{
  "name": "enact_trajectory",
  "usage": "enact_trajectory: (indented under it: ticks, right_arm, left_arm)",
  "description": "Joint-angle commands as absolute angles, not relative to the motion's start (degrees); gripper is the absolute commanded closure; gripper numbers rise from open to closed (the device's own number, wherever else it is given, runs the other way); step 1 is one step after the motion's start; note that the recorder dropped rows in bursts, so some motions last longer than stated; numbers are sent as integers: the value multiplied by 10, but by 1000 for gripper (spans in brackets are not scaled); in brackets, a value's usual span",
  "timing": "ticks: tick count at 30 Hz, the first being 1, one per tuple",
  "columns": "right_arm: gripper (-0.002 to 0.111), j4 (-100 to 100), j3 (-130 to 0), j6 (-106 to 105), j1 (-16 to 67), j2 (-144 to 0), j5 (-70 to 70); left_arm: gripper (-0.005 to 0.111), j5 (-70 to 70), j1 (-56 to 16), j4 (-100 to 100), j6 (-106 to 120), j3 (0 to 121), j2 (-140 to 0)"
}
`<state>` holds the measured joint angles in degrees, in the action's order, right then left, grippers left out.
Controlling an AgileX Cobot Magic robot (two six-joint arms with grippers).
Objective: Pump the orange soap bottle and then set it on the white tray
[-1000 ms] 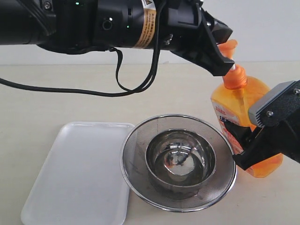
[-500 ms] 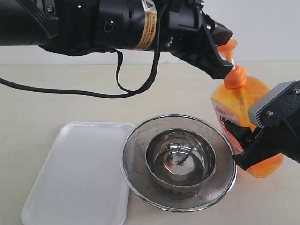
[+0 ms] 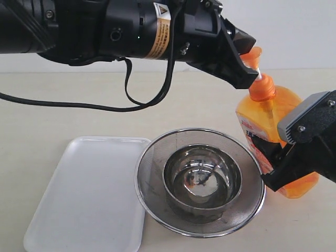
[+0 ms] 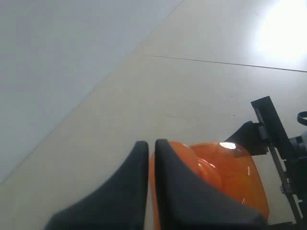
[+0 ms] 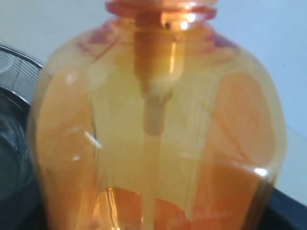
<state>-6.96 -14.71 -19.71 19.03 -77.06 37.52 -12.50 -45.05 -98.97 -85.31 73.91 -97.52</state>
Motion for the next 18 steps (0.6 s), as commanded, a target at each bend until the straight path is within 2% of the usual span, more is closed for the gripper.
enact_trajectory:
  ticks: [1,18]
  right_arm:
    - [108,-70,-153,-193,189,-767,404]
    - [108,-72,-153,-193,189,-767,404]
  left_arm:
    - [102,-138,-454,-999,-859,725,-984]
    - [102,-151,-454,-999,-863,725,-1001]
